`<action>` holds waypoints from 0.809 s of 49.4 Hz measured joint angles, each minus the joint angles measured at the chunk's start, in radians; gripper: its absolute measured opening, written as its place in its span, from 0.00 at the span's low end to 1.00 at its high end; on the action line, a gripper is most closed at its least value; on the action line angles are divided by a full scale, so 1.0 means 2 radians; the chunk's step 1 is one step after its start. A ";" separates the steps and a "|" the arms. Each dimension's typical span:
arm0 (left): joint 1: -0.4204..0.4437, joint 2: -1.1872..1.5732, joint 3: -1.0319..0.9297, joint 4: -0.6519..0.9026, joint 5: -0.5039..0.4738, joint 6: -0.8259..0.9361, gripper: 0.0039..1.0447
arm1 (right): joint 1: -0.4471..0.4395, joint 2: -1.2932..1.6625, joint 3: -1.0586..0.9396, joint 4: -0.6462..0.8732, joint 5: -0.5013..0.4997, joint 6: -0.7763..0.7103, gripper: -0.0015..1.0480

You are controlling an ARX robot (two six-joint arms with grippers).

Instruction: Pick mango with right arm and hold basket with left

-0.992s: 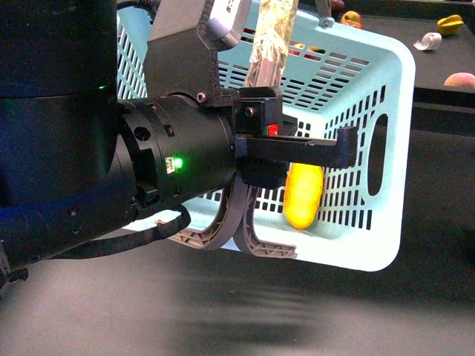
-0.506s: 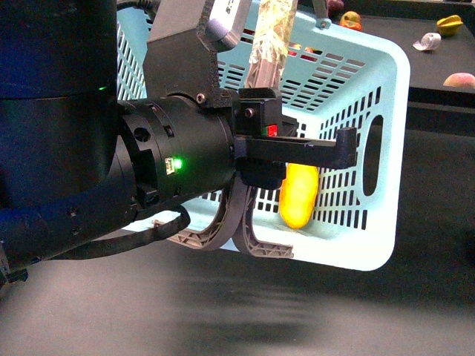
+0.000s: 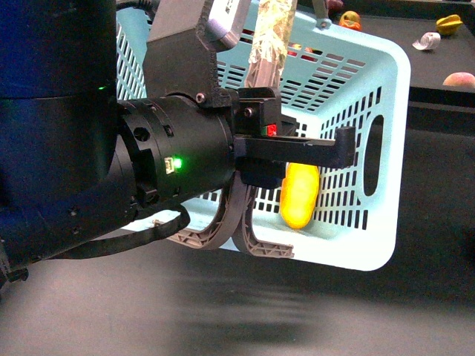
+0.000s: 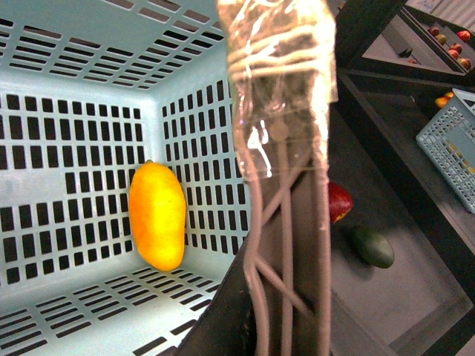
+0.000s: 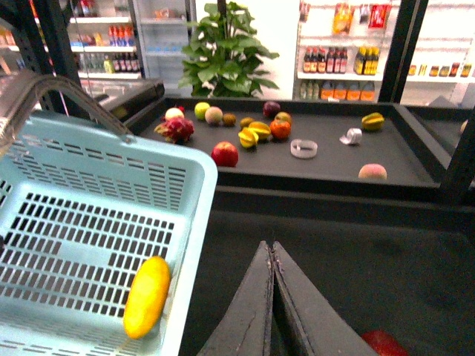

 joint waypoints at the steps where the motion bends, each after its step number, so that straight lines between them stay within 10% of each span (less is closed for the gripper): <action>1: 0.000 0.000 0.000 0.000 0.000 0.000 0.05 | 0.000 -0.001 0.000 0.000 0.000 0.000 0.02; 21: 0.000 0.000 0.000 0.000 0.000 0.001 0.05 | 0.000 -0.003 0.000 -0.002 0.000 0.000 0.02; 40: 0.000 0.000 0.000 0.000 0.000 0.000 0.05 | 0.000 -0.003 0.000 -0.002 0.000 -0.001 0.70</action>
